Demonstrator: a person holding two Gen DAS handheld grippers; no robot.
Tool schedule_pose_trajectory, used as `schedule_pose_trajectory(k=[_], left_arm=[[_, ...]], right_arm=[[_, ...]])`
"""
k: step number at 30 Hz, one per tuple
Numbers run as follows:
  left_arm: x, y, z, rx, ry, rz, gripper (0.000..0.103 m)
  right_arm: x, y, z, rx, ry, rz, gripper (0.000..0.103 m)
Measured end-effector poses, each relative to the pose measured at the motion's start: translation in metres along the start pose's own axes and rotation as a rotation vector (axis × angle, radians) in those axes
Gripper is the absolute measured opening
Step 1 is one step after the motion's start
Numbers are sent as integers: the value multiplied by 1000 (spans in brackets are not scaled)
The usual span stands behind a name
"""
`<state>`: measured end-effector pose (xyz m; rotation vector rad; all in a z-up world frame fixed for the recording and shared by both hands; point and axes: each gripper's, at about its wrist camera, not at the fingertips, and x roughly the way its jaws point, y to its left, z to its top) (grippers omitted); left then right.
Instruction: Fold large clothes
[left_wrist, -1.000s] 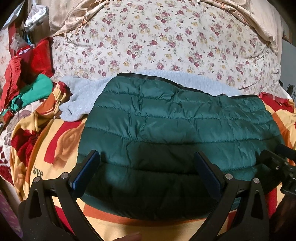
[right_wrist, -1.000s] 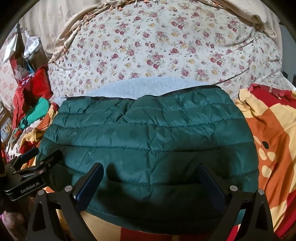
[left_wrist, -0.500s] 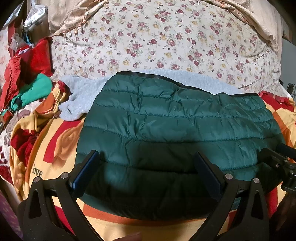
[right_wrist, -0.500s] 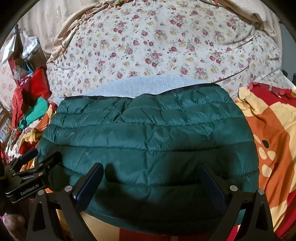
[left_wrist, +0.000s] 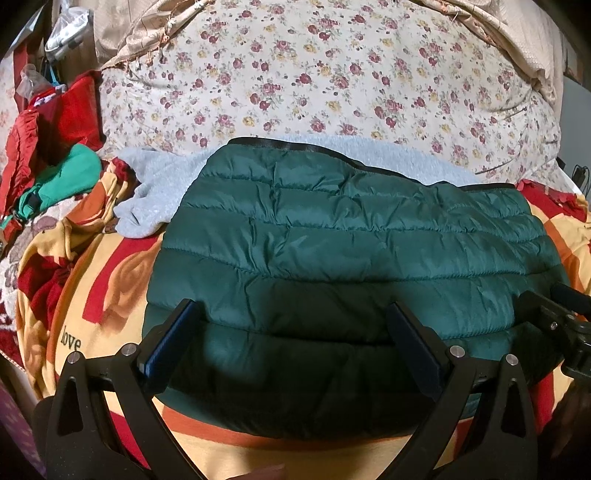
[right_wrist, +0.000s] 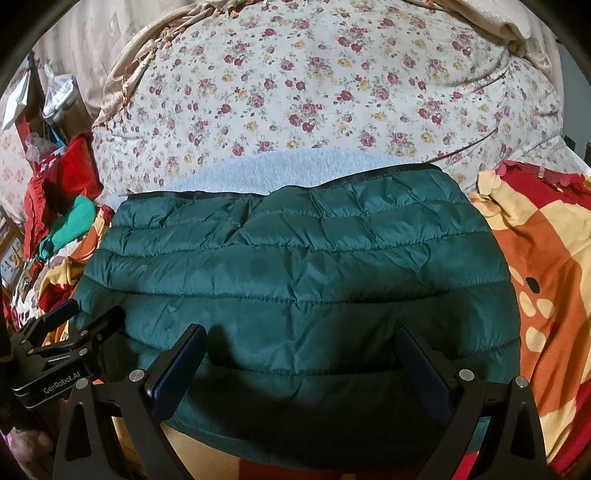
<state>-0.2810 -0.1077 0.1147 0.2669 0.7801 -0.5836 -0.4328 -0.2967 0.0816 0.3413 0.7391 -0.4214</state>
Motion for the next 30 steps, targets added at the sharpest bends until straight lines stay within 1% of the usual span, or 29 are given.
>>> schedule_pose_trajectory(k=[30], left_arm=[[2,-2,-1,0,3,-1,102]], right_arm=[[4,1,3,1,7,5,101]])
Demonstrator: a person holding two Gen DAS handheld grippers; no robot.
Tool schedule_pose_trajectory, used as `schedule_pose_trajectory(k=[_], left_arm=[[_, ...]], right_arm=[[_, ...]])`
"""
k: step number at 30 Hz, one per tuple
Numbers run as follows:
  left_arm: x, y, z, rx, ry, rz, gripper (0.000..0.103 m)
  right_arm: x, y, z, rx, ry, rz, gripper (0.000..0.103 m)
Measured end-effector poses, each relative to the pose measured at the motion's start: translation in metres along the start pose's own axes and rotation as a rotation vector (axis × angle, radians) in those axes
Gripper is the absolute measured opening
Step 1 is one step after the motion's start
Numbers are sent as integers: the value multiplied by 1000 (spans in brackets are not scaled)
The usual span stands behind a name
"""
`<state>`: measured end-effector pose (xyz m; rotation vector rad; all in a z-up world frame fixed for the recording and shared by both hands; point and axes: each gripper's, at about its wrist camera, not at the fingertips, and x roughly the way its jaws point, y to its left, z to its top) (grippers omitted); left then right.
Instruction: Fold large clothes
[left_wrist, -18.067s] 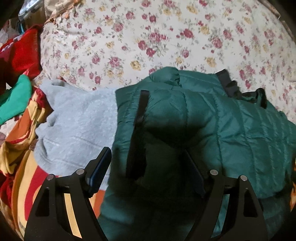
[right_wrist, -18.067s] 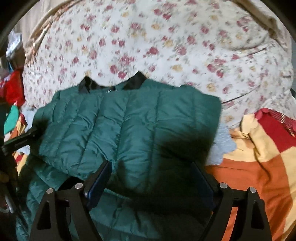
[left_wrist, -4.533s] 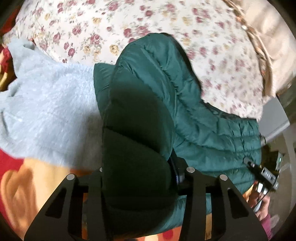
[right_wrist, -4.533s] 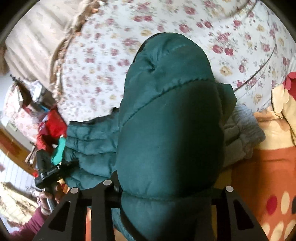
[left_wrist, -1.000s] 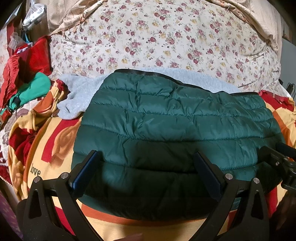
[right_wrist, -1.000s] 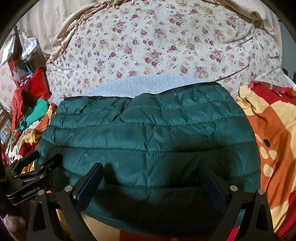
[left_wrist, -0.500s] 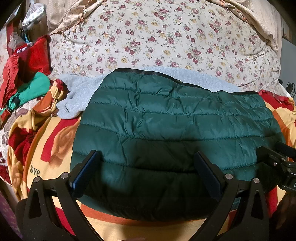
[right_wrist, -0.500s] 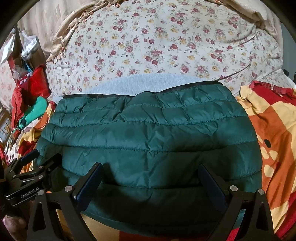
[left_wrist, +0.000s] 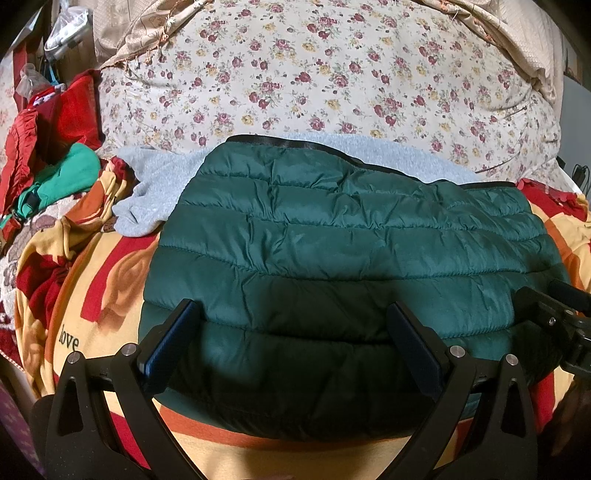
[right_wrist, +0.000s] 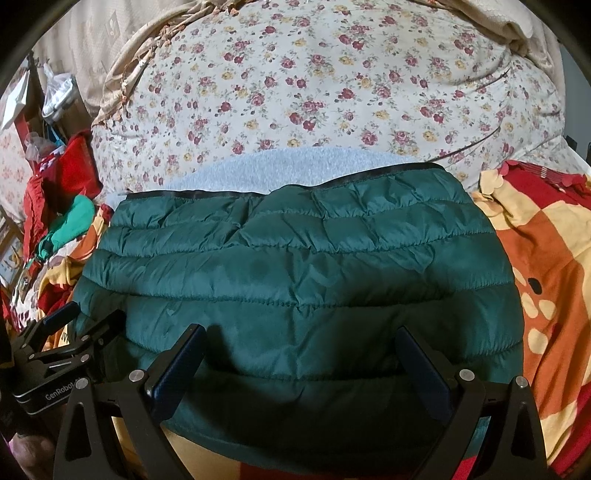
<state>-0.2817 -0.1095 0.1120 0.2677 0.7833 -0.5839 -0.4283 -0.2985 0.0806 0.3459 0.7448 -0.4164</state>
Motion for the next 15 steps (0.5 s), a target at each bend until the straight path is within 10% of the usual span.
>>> schedule_pose_trajectory(k=[15], left_arm=[[0,-1,0,1,2,0,102]], right_arm=[[1,-2,1,2,2,0,101]])
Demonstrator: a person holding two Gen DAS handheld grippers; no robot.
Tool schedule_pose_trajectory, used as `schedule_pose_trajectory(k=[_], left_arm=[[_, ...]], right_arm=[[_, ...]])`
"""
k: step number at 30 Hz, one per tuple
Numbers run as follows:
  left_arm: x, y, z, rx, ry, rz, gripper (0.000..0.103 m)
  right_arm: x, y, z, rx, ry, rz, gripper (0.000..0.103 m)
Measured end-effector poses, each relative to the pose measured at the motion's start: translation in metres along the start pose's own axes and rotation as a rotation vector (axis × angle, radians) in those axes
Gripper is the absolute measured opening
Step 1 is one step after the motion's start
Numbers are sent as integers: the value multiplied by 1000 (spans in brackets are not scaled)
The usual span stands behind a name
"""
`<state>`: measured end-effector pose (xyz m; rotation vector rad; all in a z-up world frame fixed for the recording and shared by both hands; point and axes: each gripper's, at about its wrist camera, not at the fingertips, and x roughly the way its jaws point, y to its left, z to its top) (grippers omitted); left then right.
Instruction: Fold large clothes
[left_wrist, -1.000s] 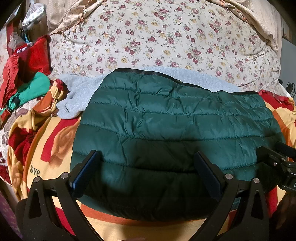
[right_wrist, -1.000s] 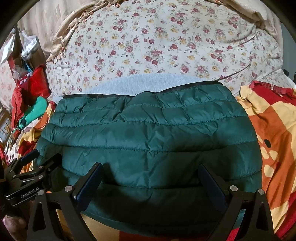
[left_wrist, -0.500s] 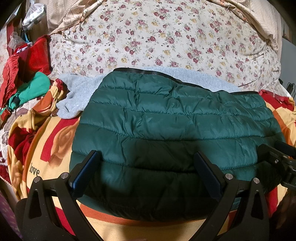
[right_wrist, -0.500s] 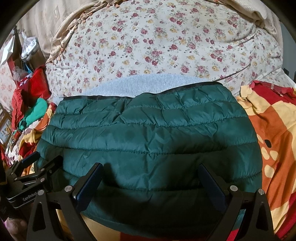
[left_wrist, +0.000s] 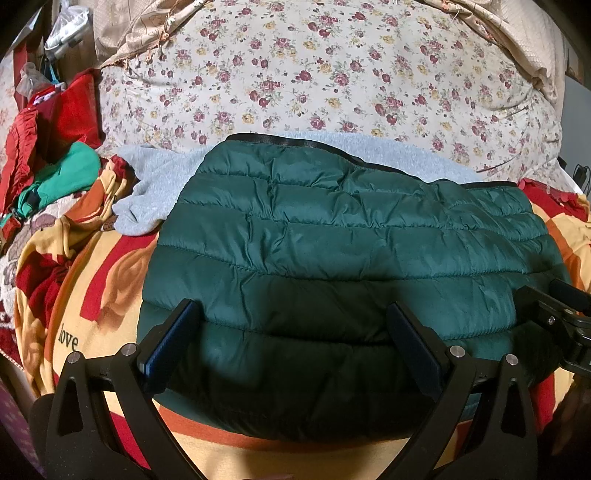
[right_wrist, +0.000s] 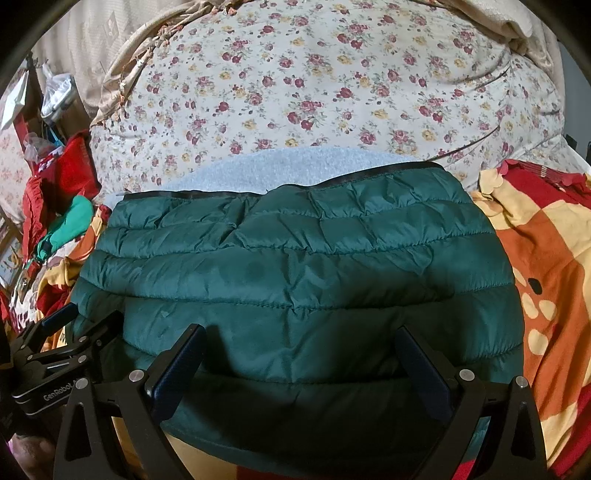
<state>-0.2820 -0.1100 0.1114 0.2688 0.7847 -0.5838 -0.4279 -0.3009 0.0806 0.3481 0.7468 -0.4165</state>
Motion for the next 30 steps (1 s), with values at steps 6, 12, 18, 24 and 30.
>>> schedule_pose_trajectory(k=[6,12,18,24,30], left_arm=[[-1,1,1,0,1,-1,102],[-1,0,1,1,0,0,102],[0,-1,0,4,-5,0,102],[-1,-2,1,2,-4,1,102],[-1,-2,1,5,-4,1,102]], right_arm=[[1,-1,0,2,-2,1,101],[1,-1,0,2,-1,1,101],[1,-1,0,1,-1,1,101],[1,-1,1,0,-1,1,101],[2,-1,1,1,-1,0,101]])
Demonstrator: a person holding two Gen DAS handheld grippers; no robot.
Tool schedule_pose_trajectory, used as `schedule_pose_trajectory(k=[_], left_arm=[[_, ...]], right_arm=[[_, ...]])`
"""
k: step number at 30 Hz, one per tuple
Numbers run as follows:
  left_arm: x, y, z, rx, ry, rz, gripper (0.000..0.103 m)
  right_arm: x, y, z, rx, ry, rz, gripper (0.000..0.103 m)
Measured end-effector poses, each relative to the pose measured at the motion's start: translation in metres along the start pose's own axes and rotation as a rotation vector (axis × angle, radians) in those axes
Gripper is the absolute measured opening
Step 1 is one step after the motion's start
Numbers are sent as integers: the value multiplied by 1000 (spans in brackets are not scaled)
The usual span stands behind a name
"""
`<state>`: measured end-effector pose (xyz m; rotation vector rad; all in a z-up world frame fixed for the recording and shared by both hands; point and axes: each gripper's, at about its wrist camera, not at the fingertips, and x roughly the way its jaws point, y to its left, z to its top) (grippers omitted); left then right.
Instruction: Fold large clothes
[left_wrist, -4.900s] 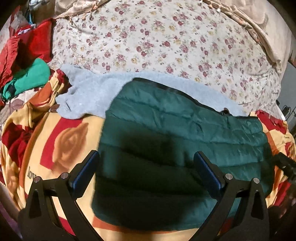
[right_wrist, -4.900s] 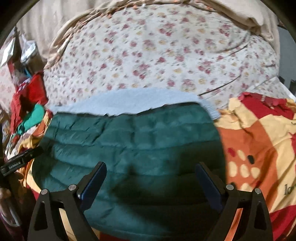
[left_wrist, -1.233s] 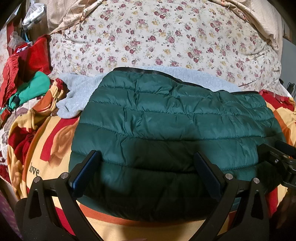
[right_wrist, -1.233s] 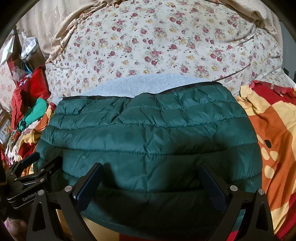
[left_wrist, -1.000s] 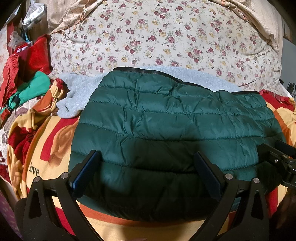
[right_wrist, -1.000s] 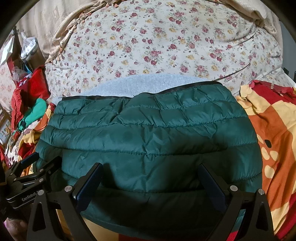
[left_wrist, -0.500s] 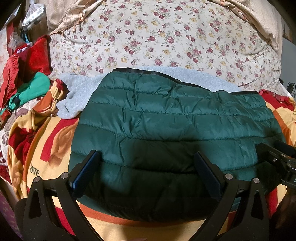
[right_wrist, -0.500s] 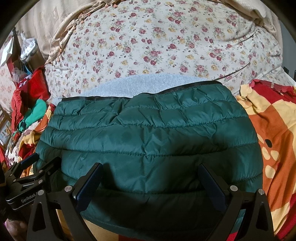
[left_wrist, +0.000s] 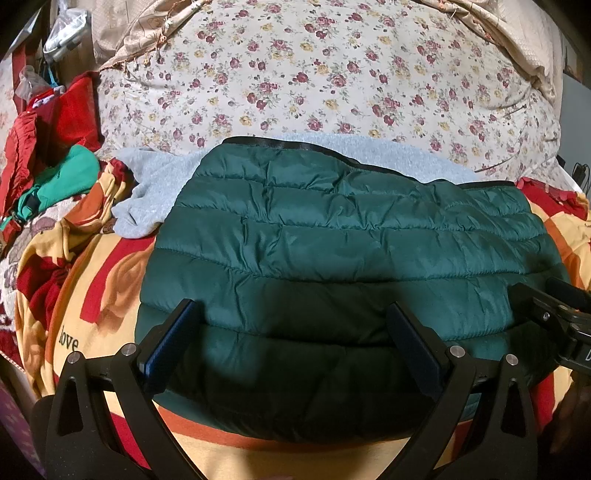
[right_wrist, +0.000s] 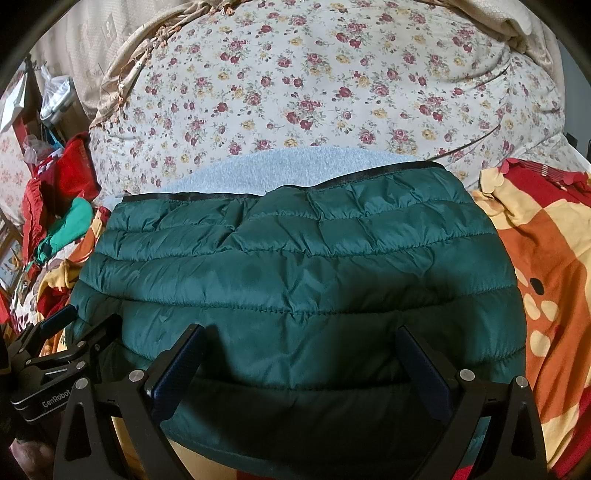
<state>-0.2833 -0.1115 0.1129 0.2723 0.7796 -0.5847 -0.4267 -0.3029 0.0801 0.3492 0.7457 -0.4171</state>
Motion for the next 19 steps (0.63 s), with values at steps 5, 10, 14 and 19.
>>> schedule_pose_trajectory(k=[5,10,14,19], left_arm=[[0,0,0,-1,0,0,102],[0,0,0,-2,1,-6,102],[-3,-2,-1,-1,-20,-52,102],[-14,4,5,8,-59,-52,102]], right_arm=[[1,0,1,0,1,0,102],[3,0,1,-5,5,-2,102],[7,0,0,-4,14,4,103],[3,-8,7,15,29,44,102]])
